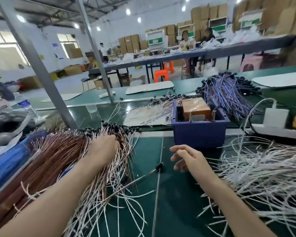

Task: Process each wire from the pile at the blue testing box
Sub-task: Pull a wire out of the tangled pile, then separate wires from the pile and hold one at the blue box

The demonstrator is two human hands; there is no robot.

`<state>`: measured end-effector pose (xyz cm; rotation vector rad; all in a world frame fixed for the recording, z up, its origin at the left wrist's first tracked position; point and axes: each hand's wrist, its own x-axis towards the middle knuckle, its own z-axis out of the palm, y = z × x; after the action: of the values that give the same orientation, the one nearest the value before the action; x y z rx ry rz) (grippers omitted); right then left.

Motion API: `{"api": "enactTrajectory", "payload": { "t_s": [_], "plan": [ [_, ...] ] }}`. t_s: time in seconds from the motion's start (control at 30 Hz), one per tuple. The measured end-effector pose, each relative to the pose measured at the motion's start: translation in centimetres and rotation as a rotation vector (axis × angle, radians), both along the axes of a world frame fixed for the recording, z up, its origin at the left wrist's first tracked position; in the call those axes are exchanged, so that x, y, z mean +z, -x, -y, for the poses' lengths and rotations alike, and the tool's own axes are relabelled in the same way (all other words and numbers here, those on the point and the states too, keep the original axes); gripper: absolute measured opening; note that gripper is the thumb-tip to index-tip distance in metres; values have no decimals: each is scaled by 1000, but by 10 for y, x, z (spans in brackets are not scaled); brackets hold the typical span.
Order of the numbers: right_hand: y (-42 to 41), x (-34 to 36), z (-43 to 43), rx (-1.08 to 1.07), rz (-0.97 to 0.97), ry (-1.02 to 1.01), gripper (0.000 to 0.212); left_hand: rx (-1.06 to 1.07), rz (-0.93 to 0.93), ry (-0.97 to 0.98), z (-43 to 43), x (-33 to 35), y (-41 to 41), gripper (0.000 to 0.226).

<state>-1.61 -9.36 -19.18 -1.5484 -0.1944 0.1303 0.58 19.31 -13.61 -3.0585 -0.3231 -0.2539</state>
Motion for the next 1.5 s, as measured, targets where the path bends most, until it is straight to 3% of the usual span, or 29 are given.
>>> {"api": "enactTrajectory", "payload": {
  "t_s": [0.13, 0.3, 0.4, 0.53, 0.67, 0.83, 0.97, 1.1, 1.17, 1.27, 1.43, 1.5],
  "plan": [
    [-10, -6, 4, -79, -138, -137, 32, 135, -104, -112, 0, -14, -10, 40],
    [-13, -9, 4, -74, -158, -174, 34, 291, -175, -148, 23, -24, -17, 17],
    [-13, -10, 5, -69, -151, -171, 36, 320, -159, -81, 30, -26, -16, 17],
    [-10, -9, 6, -72, -142, -179, 37, 344, -62, 181, 17, -25, -18, 14],
    [-7, -7, 8, -52, -133, -214, 38, 296, 35, 576, 7, -11, -3, 21],
    [-3, -2, 9, 0, -106, -255, 39, 140, 184, 888, 9, 9, 28, 30],
    [2, 0, 6, 56, -101, -237, 37, -68, 271, 1066, 29, 21, 52, 21],
    [5, 0, -2, 139, -144, -231, 26, -270, 248, 1063, 60, 22, 70, 27],
    [8, 0, -12, 186, -185, -292, 40, -374, 224, 993, 78, 17, 78, 28],
    [15, 6, -23, 210, -275, -555, 57, -542, 154, 950, 108, -1, 89, 27],
    [18, 20, 4, 113, -274, -955, 25, -656, 30, 707, 119, -32, 97, 9],
    [15, 25, 20, 71, -269, -999, 22, -663, 59, 545, 106, -30, 97, 25]
  ]
}}
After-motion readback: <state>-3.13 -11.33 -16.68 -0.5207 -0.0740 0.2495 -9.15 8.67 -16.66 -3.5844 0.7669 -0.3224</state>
